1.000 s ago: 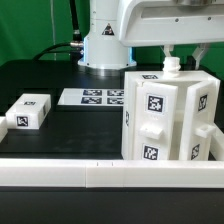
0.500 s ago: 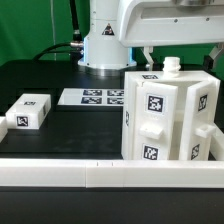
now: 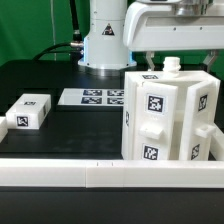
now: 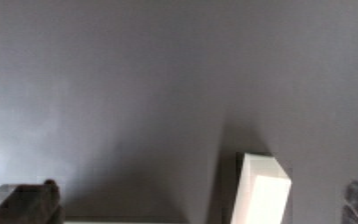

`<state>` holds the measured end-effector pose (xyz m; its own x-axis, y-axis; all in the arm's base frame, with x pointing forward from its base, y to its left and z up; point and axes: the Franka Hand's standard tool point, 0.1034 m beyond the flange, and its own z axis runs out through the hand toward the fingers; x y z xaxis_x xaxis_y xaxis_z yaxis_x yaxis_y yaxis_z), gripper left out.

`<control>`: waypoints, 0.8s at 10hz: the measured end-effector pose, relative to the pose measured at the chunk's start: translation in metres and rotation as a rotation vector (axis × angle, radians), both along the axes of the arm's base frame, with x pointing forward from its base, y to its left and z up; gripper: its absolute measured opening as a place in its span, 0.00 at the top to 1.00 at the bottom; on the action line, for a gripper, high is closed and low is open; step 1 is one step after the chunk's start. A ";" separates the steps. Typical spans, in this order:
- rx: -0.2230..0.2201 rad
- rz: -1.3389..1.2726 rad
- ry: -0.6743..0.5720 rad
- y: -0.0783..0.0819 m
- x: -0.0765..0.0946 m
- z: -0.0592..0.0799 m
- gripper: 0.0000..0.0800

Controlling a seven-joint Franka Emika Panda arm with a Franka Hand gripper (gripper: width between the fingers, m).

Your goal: Assemble cabinet

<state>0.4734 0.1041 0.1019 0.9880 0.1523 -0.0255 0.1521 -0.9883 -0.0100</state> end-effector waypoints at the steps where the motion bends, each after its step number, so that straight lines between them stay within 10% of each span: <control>1: 0.000 0.000 -0.002 -0.002 0.001 0.000 0.00; 3: 0.000 0.000 0.000 -0.004 0.001 -0.001 0.00; 8: -0.027 -0.004 0.035 -0.091 -0.022 -0.023 0.00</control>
Offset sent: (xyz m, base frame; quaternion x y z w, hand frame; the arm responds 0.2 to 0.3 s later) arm 0.0000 -0.0400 0.0000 0.0000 0.0000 0.0000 1.0000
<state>0.4515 0.0128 0.0791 0.9869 0.1475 -0.0645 0.1485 -0.9888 0.0110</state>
